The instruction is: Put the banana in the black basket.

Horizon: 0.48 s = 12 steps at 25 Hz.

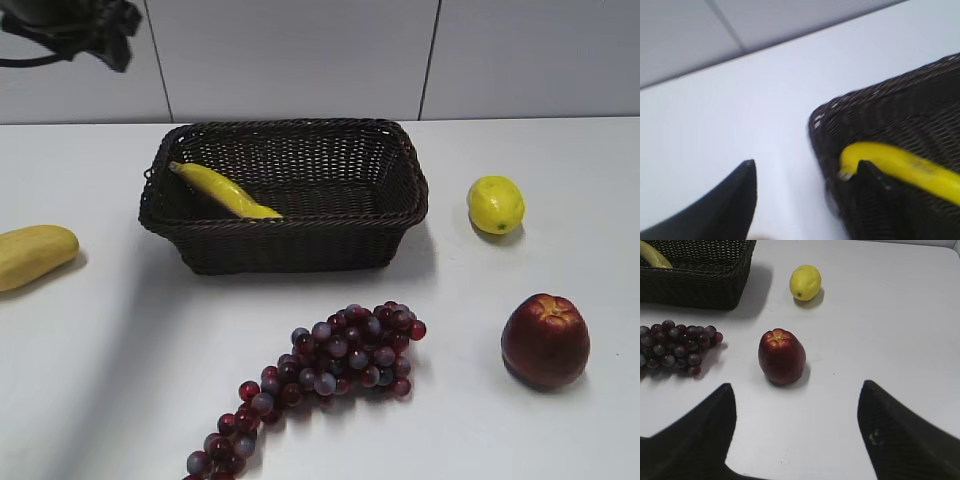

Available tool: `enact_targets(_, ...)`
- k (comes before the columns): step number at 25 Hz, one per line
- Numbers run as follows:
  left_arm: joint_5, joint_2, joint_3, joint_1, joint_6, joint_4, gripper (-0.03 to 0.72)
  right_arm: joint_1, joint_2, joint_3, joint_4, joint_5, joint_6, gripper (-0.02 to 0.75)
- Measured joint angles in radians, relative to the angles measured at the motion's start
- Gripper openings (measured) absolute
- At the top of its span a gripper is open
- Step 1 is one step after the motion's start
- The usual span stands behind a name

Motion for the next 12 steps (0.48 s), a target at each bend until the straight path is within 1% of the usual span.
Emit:
enact_targets(3, 0.190, -0.003, -0.050, 0.063, 0.000, 0.000, 0.587, 0.000, 0.000, 0.000, 0.000, 0.000, 0.000, 0.571)
enact_targets(5, 0.262, -0.005, -0.055, 0.090, 0.000, -0.001, 0.586, 0.000, 0.000, 0.000, 0.000, 0.000, 0.000, 0.571)
enact_targets(7, 0.288, -0.005, -0.055, 0.122, 0.000, -0.009, 0.586, 0.000, 0.000, 0.000, 0.000, 0.000, 0.000, 0.571)
enact_targets(12, 0.292, -0.037, -0.055, 0.232, 0.005, -0.072, 0.586, 0.000, 0.000, 0.000, 0.000, 0.000, 0.000, 0.571)
